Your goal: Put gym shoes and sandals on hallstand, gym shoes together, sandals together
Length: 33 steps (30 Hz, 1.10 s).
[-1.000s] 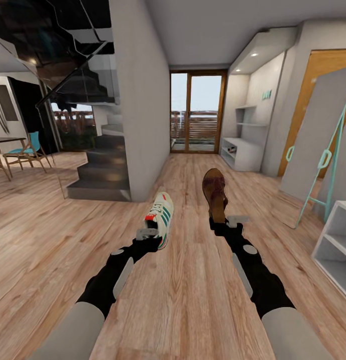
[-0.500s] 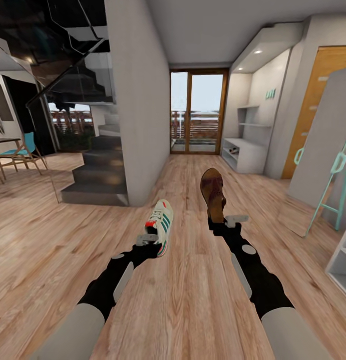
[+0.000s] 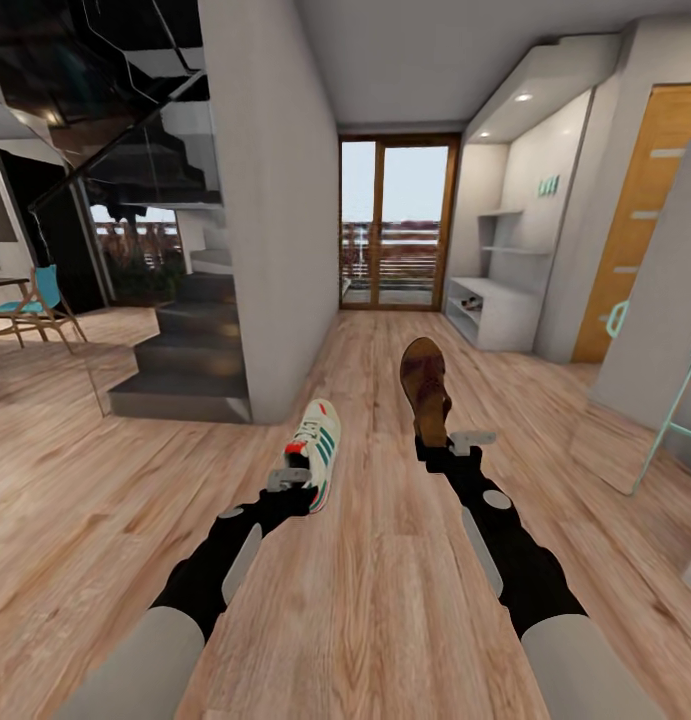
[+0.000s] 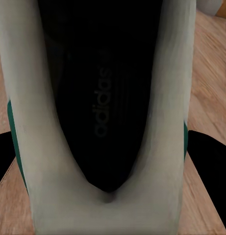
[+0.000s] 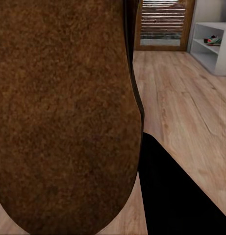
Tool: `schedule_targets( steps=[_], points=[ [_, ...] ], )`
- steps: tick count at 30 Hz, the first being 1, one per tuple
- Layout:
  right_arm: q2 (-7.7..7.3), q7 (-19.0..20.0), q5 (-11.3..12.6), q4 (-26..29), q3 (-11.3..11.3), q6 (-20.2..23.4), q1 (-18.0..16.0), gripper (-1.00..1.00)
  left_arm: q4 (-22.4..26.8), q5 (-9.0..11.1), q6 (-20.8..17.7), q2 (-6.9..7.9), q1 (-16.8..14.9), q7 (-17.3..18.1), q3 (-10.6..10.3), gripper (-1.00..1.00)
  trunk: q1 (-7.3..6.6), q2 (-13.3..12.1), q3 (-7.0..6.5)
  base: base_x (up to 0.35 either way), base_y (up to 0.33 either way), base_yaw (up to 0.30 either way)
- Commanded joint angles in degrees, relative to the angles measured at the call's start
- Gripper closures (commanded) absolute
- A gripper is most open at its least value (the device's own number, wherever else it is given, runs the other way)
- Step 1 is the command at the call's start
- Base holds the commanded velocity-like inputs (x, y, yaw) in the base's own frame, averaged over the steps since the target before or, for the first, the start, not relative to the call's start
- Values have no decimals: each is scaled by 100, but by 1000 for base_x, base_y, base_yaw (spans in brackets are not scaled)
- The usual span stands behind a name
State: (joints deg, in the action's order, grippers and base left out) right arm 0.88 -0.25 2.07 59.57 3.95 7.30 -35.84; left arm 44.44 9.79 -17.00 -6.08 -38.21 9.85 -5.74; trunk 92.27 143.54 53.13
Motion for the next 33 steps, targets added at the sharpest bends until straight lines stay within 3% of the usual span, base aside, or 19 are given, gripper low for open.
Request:
schedule_targets(
  steps=[1, 21, 33],
  points=[
    [0, -5, 41, 11, 1, 35, -2, 100, 13, 57, -40, 6, -2, 1, 1, 100, 2, 3, 6, 345, 0, 0],
    [-18, -1, 99, 23, -26, -8, -2, 100, 21, 40, -40, 11, -2, -19, -28, 100, 2, 3, 6, 346, 0, 0],
    [-10, -10, 58, 22, -24, 17, -2, 100, 21, 40, -44, 11, -2, -25, -15, 100, 2, 3, 6, 346, 0, -122]
  ],
)
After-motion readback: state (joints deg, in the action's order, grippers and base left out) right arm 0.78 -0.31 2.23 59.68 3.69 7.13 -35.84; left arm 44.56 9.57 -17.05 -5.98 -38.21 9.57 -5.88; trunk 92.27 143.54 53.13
